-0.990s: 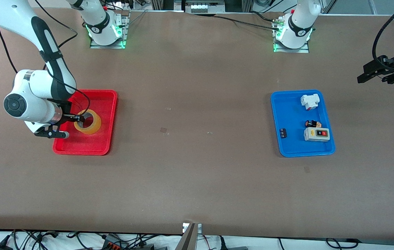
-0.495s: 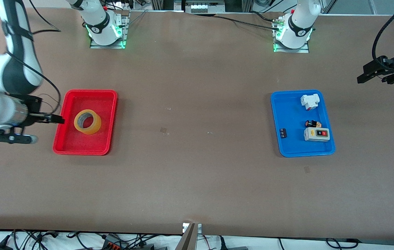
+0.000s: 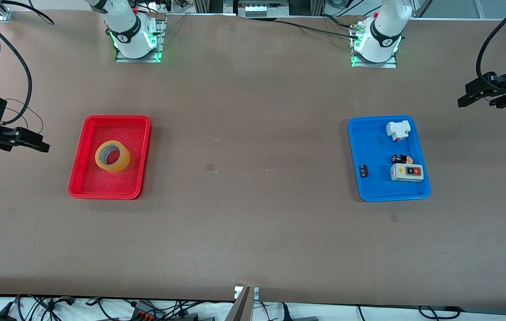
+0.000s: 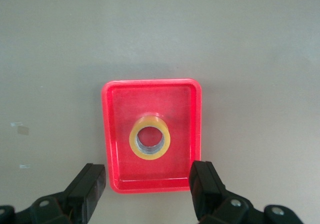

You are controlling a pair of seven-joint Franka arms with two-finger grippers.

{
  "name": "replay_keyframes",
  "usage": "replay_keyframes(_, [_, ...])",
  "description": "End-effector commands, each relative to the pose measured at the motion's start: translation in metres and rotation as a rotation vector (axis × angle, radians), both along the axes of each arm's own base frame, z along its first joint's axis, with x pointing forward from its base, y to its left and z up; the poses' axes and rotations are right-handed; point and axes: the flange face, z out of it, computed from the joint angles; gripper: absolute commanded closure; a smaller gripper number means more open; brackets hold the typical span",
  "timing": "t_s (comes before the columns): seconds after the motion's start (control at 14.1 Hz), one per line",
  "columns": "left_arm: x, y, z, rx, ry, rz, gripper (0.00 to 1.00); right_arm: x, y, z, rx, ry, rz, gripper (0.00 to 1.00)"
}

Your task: Place and move tape with both arms

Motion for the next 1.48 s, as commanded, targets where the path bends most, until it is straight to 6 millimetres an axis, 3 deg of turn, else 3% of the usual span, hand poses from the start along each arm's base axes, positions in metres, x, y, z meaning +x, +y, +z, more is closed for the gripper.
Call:
replay_keyframes(0.0, [0.000, 0.000, 0.003, -0.007, 0.003, 0.004, 0.00, 0.008, -0.005, 0.007, 0.022, -0.022, 0.000, 0.00])
replay_keyframes(0.21, [0.000, 0.000, 0.003, -0.007, 0.003, 0.004, 0.00, 0.010, -0.016, 0.020, 0.030, -0.071, -0.003, 0.00])
replay_keyframes(0.57, [0.001, 0.000, 0.001, -0.007, 0.007, 0.004, 0.00, 0.006, -0.017, 0.016, 0.040, -0.065, 0.026, 0.00])
replay_keyframes(0.85, [0.001, 0.001, 0.000, -0.007, 0.009, 0.005, 0.00, -0.042, -0.019, -0.004, 0.032, -0.105, 0.055, 0.00])
replay_keyframes(1.06, [0.001, 0.000, 0.000, -0.007, 0.009, 0.004, 0.00, -0.080, -0.019, 0.001, 0.022, -0.103, 0.042, 0.00])
replay_keyframes(1.2, [0.001, 0.000, 0.000, -0.007, 0.012, 0.004, 0.00, -0.089, -0.019, 0.006, 0.022, -0.094, 0.053, 0.00])
replay_keyframes(1.41, [0.001, 0.000, 0.000, -0.007, 0.012, 0.004, 0.00, -0.086, -0.016, 0.002, 0.034, -0.075, 0.054, 0.00])
